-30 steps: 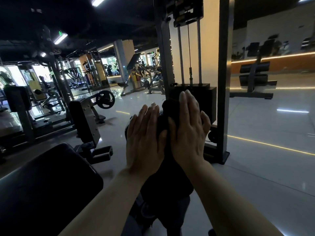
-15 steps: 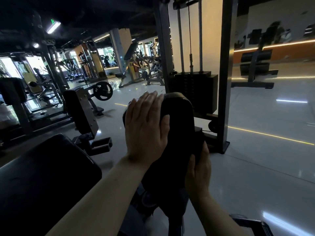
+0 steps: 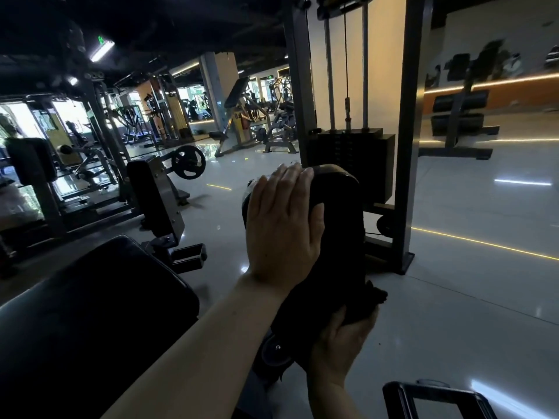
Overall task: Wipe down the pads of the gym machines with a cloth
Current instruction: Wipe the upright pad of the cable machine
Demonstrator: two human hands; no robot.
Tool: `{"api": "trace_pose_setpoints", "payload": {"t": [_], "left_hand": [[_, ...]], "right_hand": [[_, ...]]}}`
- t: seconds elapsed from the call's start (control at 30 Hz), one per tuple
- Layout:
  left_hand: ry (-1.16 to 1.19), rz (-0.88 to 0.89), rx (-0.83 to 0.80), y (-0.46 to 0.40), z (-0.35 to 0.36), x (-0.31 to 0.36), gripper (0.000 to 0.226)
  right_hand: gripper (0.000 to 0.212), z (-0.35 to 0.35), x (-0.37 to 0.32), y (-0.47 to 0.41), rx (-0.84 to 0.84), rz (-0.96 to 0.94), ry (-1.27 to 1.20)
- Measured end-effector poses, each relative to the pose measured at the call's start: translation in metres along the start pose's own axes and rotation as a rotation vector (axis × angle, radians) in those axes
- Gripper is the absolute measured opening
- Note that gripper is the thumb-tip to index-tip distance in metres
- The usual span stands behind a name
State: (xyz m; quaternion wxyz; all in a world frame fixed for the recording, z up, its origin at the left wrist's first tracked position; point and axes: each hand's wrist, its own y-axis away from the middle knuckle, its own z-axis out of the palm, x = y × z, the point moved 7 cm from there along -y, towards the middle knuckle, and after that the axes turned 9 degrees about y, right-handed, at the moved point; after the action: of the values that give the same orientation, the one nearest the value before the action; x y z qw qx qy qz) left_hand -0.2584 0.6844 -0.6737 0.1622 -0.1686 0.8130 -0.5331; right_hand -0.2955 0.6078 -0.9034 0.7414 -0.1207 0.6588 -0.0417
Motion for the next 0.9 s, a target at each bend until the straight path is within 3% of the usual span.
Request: {"api": "trace_pose_setpoints", "payload": {"t": [0.3,0.57,0.8,0.9], "left_hand": [[-0.002,-0.017,-0.045,0.001,0.0,0.0,0.05],[0.047,-0.049,-0.055,0.0,-0.002,0.0,0.052],[0.12,-0.193,-0.079,-0.012,-0.004,0.009,0.055],[0.32,-0.288,-0.058,-0.032,-0.005,0.015,0.055]], "right_hand": [[0.073,-0.025,-0.002,0.018,-0.03,0.249,-0.023],[0.05,-0.031,-0.103,-0.043,-0.044,-0.063,-0.141],[0.04,-0.031,-0.157,-0.061,-0.131,-0.167,-0.239],[0.039,-0.03,-0.189,-0.074,-0.216,-0.147,-0.294]]}}
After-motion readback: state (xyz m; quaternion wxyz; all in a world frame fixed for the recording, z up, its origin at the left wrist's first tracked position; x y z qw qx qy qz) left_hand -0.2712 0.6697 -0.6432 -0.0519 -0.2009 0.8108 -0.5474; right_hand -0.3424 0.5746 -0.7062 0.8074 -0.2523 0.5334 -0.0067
